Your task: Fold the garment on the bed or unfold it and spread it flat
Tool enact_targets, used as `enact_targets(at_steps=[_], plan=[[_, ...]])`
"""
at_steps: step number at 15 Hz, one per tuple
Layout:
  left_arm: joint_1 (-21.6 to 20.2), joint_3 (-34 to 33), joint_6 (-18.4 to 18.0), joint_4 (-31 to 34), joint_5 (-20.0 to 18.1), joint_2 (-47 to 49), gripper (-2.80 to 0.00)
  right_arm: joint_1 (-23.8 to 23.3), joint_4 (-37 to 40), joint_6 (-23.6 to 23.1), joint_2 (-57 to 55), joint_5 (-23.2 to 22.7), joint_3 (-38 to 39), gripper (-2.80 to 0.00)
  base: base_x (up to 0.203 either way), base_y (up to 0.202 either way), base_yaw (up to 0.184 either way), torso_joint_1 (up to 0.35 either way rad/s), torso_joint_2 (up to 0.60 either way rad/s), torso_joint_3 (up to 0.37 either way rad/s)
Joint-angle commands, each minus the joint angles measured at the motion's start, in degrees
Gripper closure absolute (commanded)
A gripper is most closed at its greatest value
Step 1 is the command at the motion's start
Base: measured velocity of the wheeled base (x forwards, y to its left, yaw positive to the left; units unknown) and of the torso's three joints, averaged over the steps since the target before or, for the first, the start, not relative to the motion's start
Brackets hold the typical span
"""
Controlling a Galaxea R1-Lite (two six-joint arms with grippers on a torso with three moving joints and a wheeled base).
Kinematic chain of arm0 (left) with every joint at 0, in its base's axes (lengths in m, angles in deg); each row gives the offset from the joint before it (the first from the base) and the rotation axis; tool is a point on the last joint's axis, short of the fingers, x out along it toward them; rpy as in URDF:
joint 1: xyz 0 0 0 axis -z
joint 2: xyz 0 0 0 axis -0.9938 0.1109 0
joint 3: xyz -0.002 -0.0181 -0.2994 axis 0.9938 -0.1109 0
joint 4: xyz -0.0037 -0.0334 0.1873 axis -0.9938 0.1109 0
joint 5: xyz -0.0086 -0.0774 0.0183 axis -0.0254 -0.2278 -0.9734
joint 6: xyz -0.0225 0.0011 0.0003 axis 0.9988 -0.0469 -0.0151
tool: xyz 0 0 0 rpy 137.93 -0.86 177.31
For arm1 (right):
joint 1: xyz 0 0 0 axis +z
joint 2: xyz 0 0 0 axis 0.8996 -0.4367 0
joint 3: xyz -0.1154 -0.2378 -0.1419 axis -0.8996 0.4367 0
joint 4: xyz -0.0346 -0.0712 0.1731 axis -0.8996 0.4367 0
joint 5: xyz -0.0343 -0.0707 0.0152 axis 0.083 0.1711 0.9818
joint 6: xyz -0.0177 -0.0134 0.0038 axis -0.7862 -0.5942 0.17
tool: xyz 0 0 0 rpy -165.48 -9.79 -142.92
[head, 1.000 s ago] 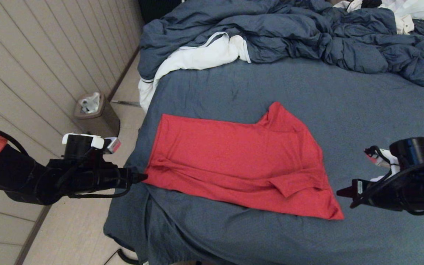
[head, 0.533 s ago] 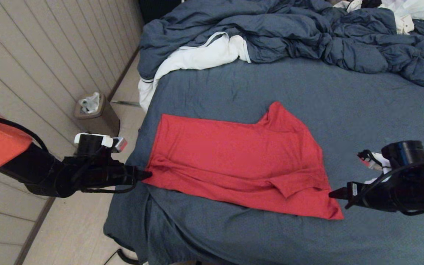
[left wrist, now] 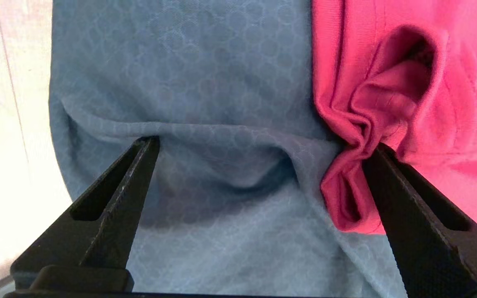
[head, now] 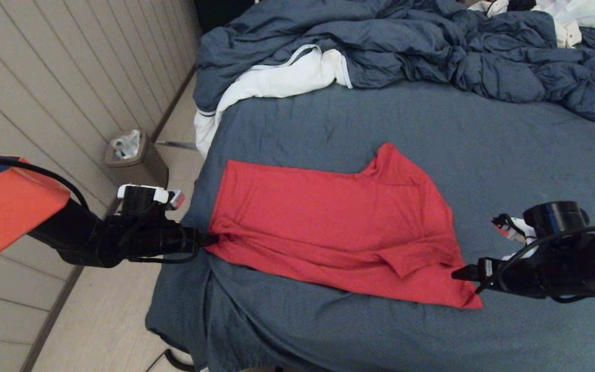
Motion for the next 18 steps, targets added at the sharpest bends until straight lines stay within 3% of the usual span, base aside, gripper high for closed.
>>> enact_targets(at_steps=[1,12,18], plan=[[0.28,0.25,0.48,0.01,-1.48,0.76,-2.8,-0.07,-0.06,0.08,-0.19,-0.02,0.24,-2.8,0.0,0.0,0.0,0.0,0.0,0.0],[3.4,0.41,0.41,1.31,-1.12,-3.01,-2.8,0.12,-0.15,0.5,-0.47,-0.44,1.35,-2.8,0.0,0.0,0.0,0.0,0.0,0.0],[5.56,-0.84,0.45,1.69,-1.31,-4.26,-2.8,0.21,-4.54,0.42,-1.68,-1.24,3.5,-2.8,0.0,0.0,0.0,0.0,0.0,0.0]])
